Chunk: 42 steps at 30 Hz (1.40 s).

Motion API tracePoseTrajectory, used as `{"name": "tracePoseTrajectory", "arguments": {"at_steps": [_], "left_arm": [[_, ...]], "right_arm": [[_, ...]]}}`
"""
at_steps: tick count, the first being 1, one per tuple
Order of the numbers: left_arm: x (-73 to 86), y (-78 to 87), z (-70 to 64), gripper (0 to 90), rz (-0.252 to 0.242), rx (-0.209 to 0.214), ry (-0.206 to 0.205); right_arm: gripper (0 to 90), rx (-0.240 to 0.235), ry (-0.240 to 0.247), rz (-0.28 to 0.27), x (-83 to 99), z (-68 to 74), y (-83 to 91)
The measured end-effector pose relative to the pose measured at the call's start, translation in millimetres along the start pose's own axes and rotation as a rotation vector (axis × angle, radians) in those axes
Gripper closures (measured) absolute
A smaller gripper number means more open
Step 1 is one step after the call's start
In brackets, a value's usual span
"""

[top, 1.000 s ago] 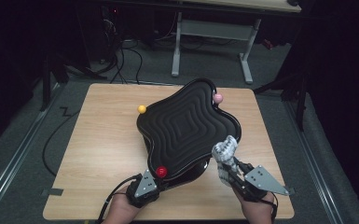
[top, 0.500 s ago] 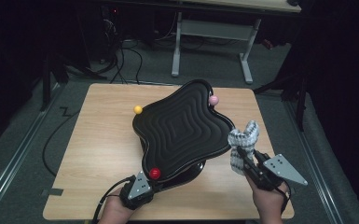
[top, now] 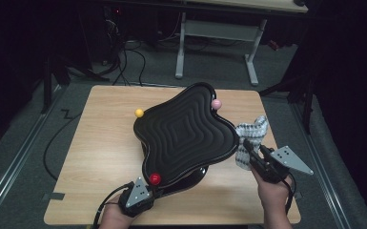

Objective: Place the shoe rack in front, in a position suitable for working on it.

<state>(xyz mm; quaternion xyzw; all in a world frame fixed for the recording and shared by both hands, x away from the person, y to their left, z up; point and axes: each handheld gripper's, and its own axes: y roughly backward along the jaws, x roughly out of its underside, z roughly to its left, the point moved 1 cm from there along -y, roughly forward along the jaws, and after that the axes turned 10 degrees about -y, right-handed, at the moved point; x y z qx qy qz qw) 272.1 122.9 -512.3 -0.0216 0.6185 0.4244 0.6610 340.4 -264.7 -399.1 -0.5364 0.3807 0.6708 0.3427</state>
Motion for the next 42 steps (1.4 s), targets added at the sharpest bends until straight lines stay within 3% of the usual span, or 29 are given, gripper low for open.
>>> {"name": "tracePoseTrajectory", "arguments": {"at_steps": [12,19,24,27,34,37,42], "left_arm": [[-6.0,-9.6,4.7,72.8,0.003,0.025,-0.028],[-8.9,-16.2,8.0,72.7,-0.001,0.030,-0.030],[-9.2,-18.5,9.8,72.7,-0.005,0.028,-0.019],[-9.5,-19.7,10.3,72.7,-0.007,0.029,-0.016],[-10.5,-23.1,11.5,72.7,-0.013,0.034,-0.008],[-10.8,-23.8,11.7,72.7,-0.015,0.034,-0.005],[-10.8,-23.5,10.9,72.4,-0.012,0.029,-0.002]], "right_arm": [[73.6,-0.107,0.109,-0.013,5.2,24.3,28.8],[73.5,-0.168,0.201,0.048,21.3,58.1,30.1],[73.5,-0.179,0.192,0.031,21.7,70.2,38.2],[73.7,-0.151,0.175,0.020,20.6,64.7,44.6],[74.5,-0.024,0.073,0.034,31.0,25.8,50.8],[75.5,0.025,0.039,0.069,41.8,10.9,47.4],[75.4,0.052,0.014,0.153,59.0,2.4,34.1]]}}
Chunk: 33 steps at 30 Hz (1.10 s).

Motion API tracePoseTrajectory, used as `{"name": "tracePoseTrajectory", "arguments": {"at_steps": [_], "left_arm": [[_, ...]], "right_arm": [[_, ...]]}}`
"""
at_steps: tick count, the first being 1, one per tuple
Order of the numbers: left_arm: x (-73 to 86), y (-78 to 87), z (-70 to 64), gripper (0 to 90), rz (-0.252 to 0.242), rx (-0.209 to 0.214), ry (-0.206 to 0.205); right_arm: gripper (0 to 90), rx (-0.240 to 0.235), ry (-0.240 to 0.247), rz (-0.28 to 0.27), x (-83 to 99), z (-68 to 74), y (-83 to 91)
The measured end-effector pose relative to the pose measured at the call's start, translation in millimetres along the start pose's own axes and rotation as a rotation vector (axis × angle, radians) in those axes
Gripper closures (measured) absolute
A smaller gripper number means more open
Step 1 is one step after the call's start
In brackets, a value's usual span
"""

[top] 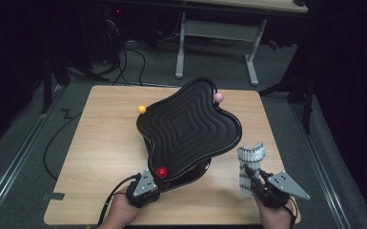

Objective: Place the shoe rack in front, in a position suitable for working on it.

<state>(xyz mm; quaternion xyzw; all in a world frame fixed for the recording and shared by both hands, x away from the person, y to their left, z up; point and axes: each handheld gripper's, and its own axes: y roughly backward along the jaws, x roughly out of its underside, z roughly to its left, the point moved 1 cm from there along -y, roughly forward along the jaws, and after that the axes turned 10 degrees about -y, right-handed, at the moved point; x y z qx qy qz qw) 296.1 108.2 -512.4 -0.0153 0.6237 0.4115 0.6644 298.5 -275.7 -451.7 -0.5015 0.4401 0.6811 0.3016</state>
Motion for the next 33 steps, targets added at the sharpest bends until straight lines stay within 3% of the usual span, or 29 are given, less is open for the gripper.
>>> {"name": "tracePoseTrajectory", "arguments": {"at_steps": [8,12,17,22,26,29,33], "left_arm": [[2.8,5.8,0.4,66.4,-0.005,-0.016,0.044],[5.1,8.9,-2.4,65.3,-0.005,-0.028,0.047],[4.4,16.1,-4.3,65.1,-0.038,-0.032,0.082],[2.7,17.1,-6.3,62.9,-0.051,-0.040,0.105],[-1.1,14.7,-10.9,62.2,-0.060,-0.073,0.107],[-3.3,16.2,-11.0,62.7,-0.084,-0.095,0.136],[-4.0,22.4,-11.4,64.2,-0.111,-0.094,0.160]], "right_arm": [[75.5,-0.052,0.062,0.079,12.8,21.2,-24.9],[75.6,-0.096,0.095,0.133,19.8,36.4,-40.1],[75.8,-0.143,0.135,0.192,27.9,59.5,-59.0],[75.6,-0.178,0.131,0.239,33.2,75.7,-77.1],[75.0,-0.191,0.164,0.269,39.3,90.6,-97.1],[73.5,-0.190,0.176,0.272,40.6,101.4,-109.4],[68.9,-0.225,0.148,0.283,38.6,111.5,-114.6]]}}
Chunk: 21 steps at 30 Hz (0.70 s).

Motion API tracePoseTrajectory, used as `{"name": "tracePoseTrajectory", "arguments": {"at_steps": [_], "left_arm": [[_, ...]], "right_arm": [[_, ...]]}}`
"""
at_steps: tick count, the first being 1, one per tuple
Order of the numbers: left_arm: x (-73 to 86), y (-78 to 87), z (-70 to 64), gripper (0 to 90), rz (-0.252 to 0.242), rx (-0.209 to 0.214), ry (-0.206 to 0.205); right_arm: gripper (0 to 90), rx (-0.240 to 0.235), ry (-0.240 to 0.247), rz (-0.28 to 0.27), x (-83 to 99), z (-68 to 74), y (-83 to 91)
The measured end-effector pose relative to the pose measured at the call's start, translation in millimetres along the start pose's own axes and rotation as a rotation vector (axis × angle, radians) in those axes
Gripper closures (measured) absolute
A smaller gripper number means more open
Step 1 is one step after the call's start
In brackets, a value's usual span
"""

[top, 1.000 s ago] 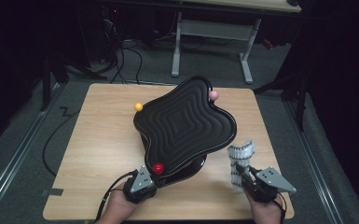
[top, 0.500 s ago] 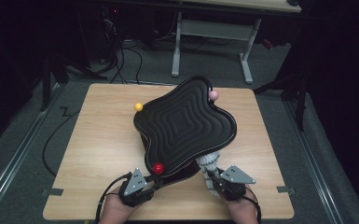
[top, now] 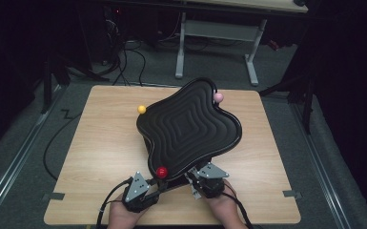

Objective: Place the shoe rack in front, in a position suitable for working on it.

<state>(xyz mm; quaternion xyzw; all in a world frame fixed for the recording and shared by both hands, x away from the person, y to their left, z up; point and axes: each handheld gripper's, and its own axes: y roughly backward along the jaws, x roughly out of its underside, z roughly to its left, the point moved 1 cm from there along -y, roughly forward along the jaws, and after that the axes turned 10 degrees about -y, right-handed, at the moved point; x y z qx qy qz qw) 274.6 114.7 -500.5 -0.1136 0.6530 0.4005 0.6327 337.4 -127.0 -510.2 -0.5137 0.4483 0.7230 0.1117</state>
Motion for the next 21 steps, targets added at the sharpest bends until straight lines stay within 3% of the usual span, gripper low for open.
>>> {"name": "tracePoseTrajectory", "arguments": {"at_steps": [3,5,7,10,12,16,19,21], "left_arm": [[-1.1,2.4,0.8,66.0,-0.004,-0.009,0.005],[-1.8,3.4,1.7,68.3,0.001,-0.009,0.006],[-4.0,4.1,-0.3,74.5,0.019,-0.020,-0.036],[-5.4,4.2,-0.7,74.9,0.030,-0.024,-0.046],[-5.3,4.3,-0.6,74.9,0.030,-0.022,-0.050],[-5.7,5.2,-1.1,74.9,0.037,-0.027,-0.061],[-5.9,6.9,-0.7,74.9,0.045,-0.030,-0.071],[-5.8,7.7,-0.4,74.9,0.047,-0.030,-0.071]], "right_arm": [[61.5,-0.050,-0.022,0.013,0.6,9.5,-0.7],[54.7,-0.053,-0.010,0.016,0.9,15.4,-1.4],[51.0,-0.060,-0.006,0.010,0.6,18.2,1.1],[48.5,-0.066,-0.002,-0.005,2.2,18.9,9.4],[49.3,-0.057,0.007,-0.012,4.8,17.9,13.2],[63.6,-0.042,0.015,0.010,9.5,16.7,9.7],[69.3,-0.056,0.035,0.022,12.3,25.3,6.5],[70.3,-0.088,0.027,0.029,11.7,31.9,5.6]]}}
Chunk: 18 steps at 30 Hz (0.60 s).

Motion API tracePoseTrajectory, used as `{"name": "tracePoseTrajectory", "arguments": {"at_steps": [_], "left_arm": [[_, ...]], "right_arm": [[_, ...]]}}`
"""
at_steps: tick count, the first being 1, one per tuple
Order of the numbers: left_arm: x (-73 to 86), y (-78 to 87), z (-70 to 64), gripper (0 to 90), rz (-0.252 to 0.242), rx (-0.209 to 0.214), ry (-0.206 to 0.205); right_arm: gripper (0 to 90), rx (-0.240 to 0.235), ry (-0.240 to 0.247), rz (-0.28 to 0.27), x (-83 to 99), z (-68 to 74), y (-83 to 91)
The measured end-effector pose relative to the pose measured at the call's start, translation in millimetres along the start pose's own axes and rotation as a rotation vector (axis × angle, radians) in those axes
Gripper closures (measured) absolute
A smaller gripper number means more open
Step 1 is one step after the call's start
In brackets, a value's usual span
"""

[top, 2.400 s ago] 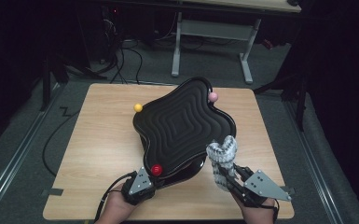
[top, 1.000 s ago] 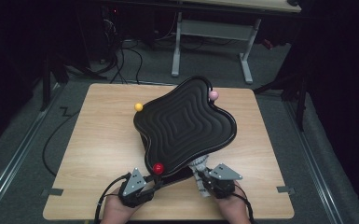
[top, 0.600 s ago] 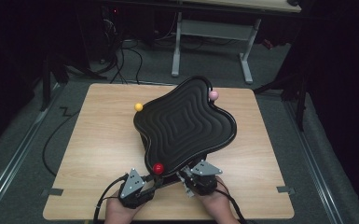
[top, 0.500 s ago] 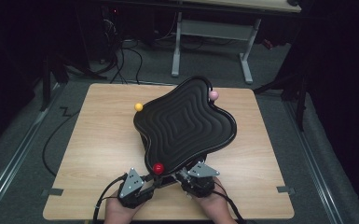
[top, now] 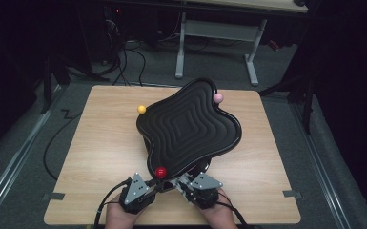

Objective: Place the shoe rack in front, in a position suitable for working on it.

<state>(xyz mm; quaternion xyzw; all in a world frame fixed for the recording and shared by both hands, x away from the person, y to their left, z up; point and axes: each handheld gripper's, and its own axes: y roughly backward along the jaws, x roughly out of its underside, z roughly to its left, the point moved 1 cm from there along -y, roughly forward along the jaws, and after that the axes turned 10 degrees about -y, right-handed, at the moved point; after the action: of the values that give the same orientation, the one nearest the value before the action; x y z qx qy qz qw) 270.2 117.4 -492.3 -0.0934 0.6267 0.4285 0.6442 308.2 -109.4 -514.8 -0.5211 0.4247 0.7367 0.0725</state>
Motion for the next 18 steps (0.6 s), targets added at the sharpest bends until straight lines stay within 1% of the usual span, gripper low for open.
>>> {"name": "tracePoseTrajectory", "arguments": {"at_steps": [1,4,7,9,11,13,15,17,18], "left_arm": [[0.1,0.2,0.0,74.9,0.001,0.000,-0.002],[0.2,0.6,-0.4,74.8,0.002,-0.002,-0.003],[0.4,1.3,-0.7,74.8,0.003,-0.005,-0.004],[0.6,2.3,-0.2,74.8,0.006,-0.005,-0.006],[0.8,3.3,0.0,74.9,0.009,-0.005,-0.011],[1.4,5.4,0.5,74.8,0.015,-0.006,-0.022],[2.0,8.0,0.4,75.0,0.015,-0.007,-0.036],[2.4,12.0,-0.1,76.0,0.022,-0.012,-0.064],[3.0,14.7,-0.4,79.5,0.026,-0.022,-0.079]], "right_arm": [[70.8,-0.012,-0.005,0.001,-0.1,4.0,-1.1],[71.9,-0.046,0.012,0.010,0.0,15.9,-5.0],[73.0,-0.061,0.033,0.021,0.9,26.5,-8.6],[73.9,-0.059,0.051,0.025,1.3,30.5,-9.9],[74.3,-0.056,0.055,0.026,1.0,30.8,-10.0],[74.8,-0.037,0.079,0.028,-0.8,26.5,-9.3],[74.7,-0.027,0.082,0.027,-1.3,23.2,-8.4],[74.8,-0.014,0.092,0.024,-1.8,19.9,-7.5],[74.7,-0.004,0.093,0.021,-2.1,18.1,-6.7]]}}
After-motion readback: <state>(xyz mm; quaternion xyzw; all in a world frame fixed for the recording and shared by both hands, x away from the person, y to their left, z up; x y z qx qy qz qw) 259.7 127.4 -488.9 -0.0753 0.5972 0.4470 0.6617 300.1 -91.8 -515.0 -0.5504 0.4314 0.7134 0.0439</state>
